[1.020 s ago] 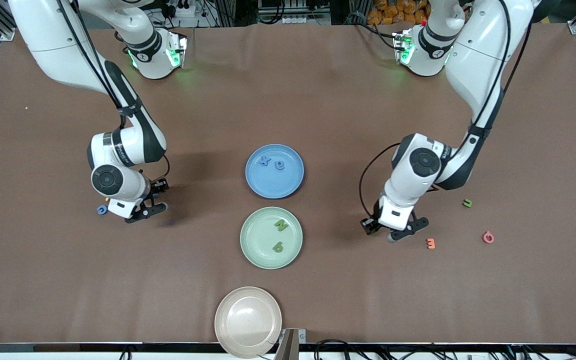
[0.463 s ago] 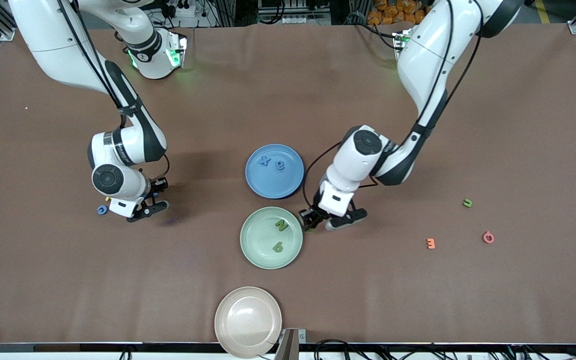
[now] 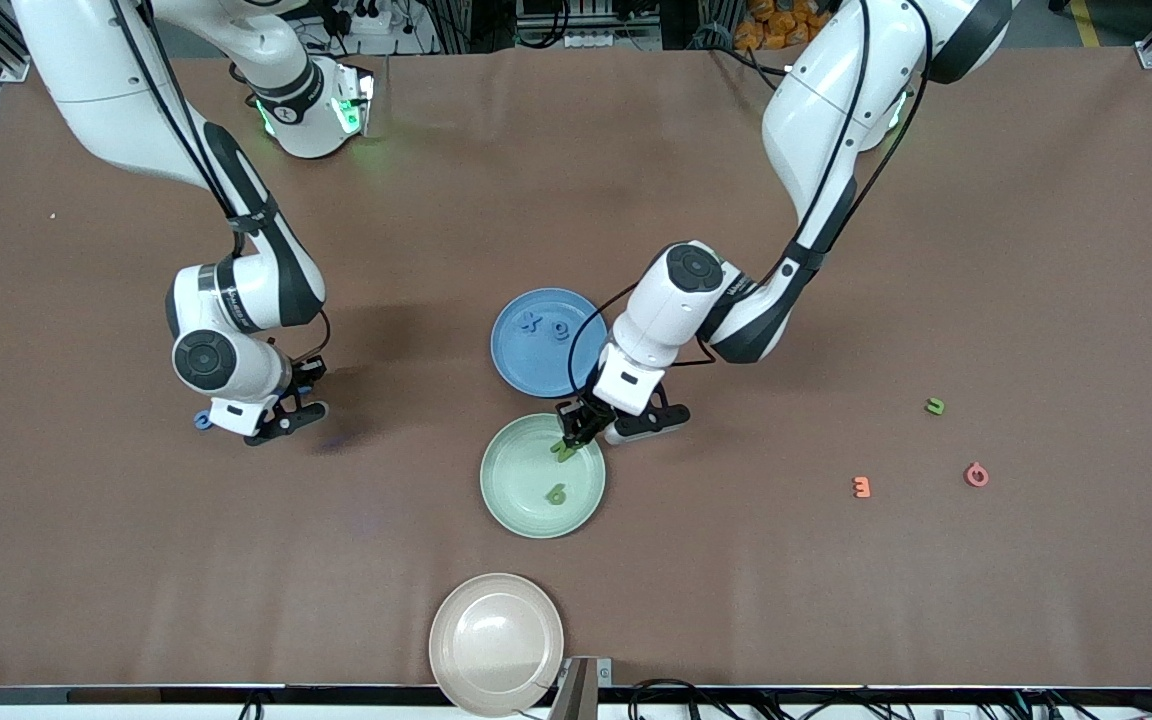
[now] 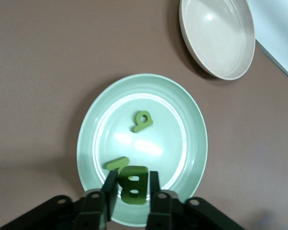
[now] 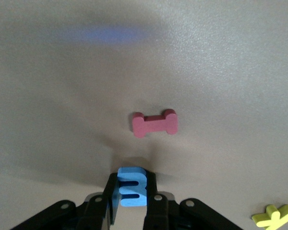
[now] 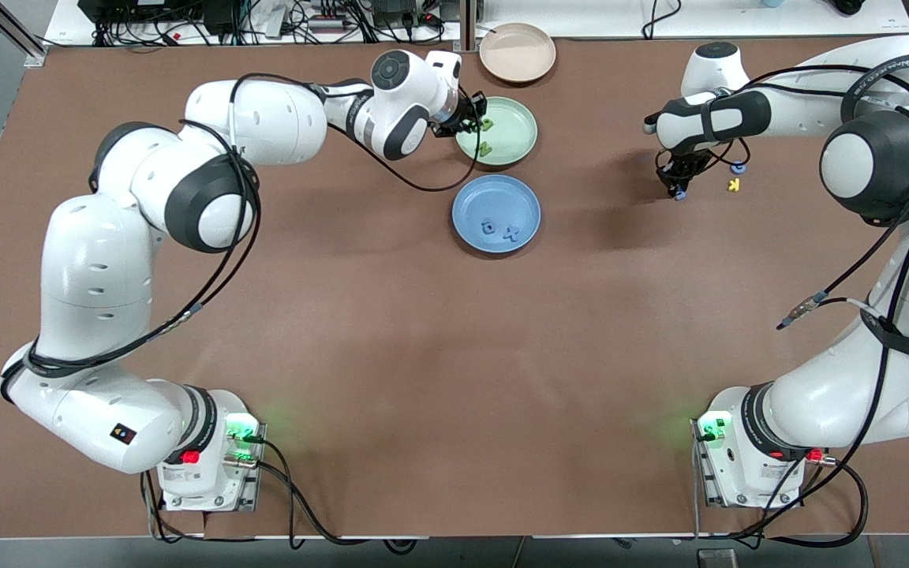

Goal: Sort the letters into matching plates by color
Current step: 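Drop the B into the green plate while the right gripper grasps blue m, then drop the m into the blue plate while the left gripper reaches green u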

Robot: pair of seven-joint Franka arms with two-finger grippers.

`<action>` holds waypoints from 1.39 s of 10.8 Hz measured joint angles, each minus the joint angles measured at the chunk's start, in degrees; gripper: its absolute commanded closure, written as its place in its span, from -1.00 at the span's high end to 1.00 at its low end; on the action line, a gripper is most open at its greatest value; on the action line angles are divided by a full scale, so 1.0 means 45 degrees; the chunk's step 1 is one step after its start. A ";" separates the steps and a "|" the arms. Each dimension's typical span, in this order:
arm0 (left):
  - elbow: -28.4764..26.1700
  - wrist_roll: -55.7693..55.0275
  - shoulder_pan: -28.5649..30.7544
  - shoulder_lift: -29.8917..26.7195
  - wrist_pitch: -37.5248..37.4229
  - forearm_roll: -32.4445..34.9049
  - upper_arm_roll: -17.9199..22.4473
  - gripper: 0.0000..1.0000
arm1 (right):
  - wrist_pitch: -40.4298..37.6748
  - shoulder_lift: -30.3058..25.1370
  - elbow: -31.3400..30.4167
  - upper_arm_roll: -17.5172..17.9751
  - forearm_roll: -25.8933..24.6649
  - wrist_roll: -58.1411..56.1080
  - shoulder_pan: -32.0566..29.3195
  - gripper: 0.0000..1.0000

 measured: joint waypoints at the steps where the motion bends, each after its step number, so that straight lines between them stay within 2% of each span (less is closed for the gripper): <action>1: 0.0006 -0.0014 -0.0100 0.0029 0.0000 0.0000 0.0035 1.00 | 0.0000 0.0000 0.0000 0.0000 0.0000 0.0000 0.0002 -1.00; 4: 0.0009 0.0037 -0.0178 0.0079 -0.0079 0.0008 0.0589 1.00 | 0.0000 -0.0001 0.0000 -0.0001 0.0000 0.0000 0.0005 -1.00; 5: 0.0053 0.0301 -0.0076 0.0074 -0.0689 0.0015 0.0829 1.00 | 0.0000 -0.0001 -0.0001 -0.0002 0.0000 0.0000 0.0008 -1.00; 7: 0.0264 0.1530 0.0566 0.0006 -0.2883 0.0019 0.0995 1.00 | -0.0086 -0.0004 0.0016 -0.0001 0.0089 0.0000 0.0033 -1.00; 10: 0.0378 0.3296 0.1860 -0.0307 -0.5311 0.0020 0.0955 1.00 | -0.0842 -0.0022 0.0469 0.0017 0.0576 0.0012 0.0186 -1.00; 15: 0.0108 0.5999 0.4219 -0.1553 -0.9188 0.0020 0.0680 1.00 | -0.1935 -0.0044 0.1380 0.0025 0.1507 0.0048 0.0443 -1.00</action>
